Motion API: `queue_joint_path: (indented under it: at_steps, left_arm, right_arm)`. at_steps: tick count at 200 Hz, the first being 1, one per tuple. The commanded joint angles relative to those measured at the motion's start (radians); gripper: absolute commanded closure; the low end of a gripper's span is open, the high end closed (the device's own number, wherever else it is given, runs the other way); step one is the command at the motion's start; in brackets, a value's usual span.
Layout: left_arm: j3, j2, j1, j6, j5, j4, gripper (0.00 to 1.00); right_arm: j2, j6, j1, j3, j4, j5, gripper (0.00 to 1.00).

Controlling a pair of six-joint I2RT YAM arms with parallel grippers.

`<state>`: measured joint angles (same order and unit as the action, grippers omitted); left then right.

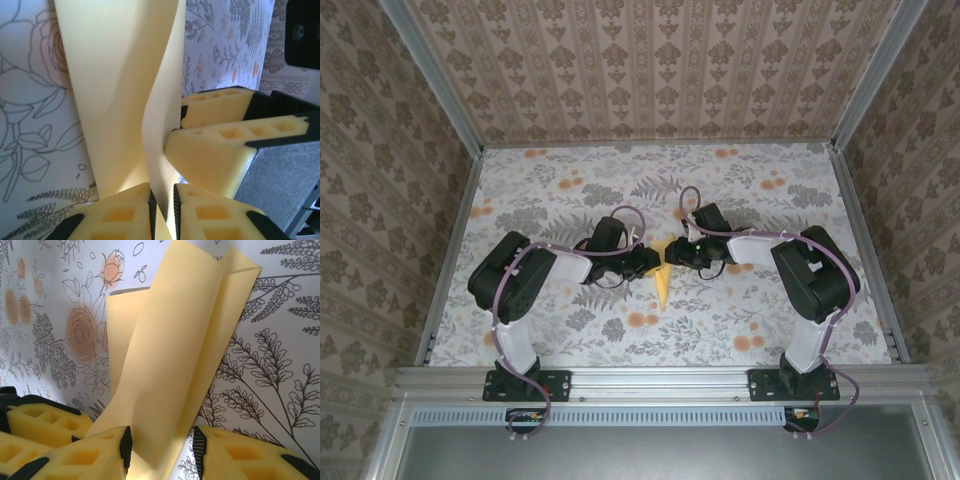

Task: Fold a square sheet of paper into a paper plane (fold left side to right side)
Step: Fold the wing for the fifth time at the center of the table.

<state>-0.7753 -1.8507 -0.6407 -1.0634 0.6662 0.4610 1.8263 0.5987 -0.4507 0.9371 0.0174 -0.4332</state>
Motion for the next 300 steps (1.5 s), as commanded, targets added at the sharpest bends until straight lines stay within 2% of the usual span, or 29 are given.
queue_joint_path:
  at_steps: [1, 35, 79, 122, 172, 300]
  left_arm:
    - [-0.017, -0.01, -0.001, 0.011, -0.015, -0.004, 0.91]
    - [-0.02, -0.008, 0.017, 0.065, -0.017, -0.051, 0.99]
    - [-0.049, -0.007, 0.024, 0.149, -0.015, -0.111, 0.99]
    - [-0.058, -0.014, 0.027, 0.177, -0.016, -0.13, 0.99]
    - [-0.061, -0.019, 0.031, 0.181, -0.017, -0.132, 0.99]
    - [-0.061, -0.022, 0.034, 0.185, -0.017, -0.133, 1.0]
  right_arm:
    - [0.024, -0.013, -0.016, 0.004, 0.046, 0.017, 0.58]
    - [-0.021, -0.002, 0.005, 0.0, 0.029, -0.008, 0.56]
    - [-0.084, 0.047, 0.036, -0.008, -0.014, -0.035, 0.5]
    - [-0.069, 0.157, 0.04, 0.002, -0.051, -0.045, 0.4]
    - [-0.022, 0.203, 0.029, 0.024, -0.068, -0.061, 0.39]
    - [0.041, 0.193, 0.005, 0.063, -0.045, -0.057, 0.39]
